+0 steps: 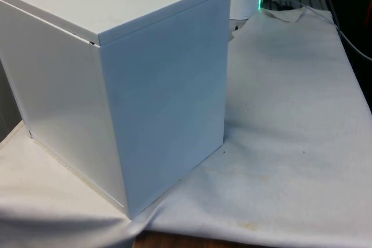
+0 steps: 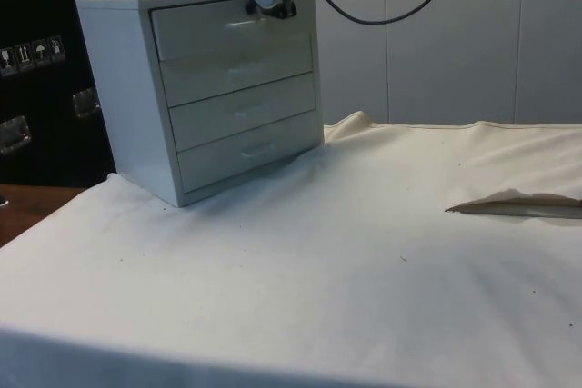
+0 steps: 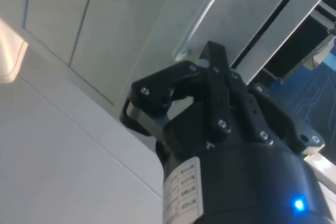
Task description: Open the drawer, then close it.
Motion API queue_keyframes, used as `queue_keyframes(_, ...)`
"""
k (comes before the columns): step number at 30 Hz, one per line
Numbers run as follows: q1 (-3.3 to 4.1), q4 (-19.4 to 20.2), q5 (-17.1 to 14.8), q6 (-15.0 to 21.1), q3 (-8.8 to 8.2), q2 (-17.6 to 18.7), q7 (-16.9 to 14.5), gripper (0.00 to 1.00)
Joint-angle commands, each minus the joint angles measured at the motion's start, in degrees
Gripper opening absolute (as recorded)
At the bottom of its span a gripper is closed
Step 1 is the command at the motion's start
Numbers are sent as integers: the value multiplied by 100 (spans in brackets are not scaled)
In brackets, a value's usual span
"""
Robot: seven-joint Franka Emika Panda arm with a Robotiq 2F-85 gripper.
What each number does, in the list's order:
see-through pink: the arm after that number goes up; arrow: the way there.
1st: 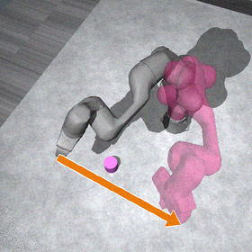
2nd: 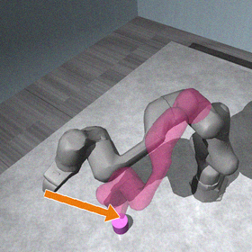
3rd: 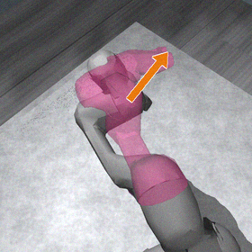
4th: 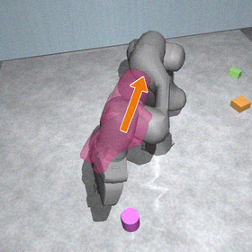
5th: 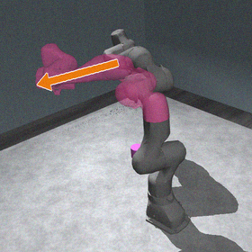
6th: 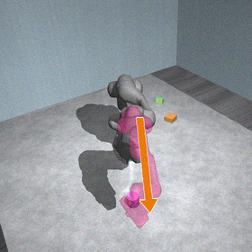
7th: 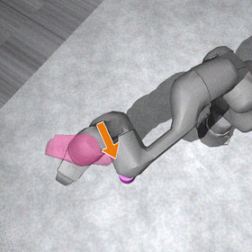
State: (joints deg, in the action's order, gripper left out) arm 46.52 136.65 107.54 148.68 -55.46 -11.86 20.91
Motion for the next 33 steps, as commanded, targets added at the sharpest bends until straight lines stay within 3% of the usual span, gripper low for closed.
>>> queue_keyframes(1, -6, -97, 74, 160, -86, 63, 6, 0)
queue_keyframes(7, 0, -166, 63, 241, -132, 166, 17, 0)
queue_keyframes(18, 17, -109, -6, 103, -63, 120, 34, 0)
queue_keyframes(23, -6, -17, -6, -40, 57, -63, 92, 0)
queue_keyframes(24, 17, -80, 0, 69, 6, 46, 126, 0)
queue_keyframes(26, -11, 52, -6, -166, 143, -218, 80, 0)
queue_keyframes(33, -6, 269, -6, -556, 367, -693, 17, 0)
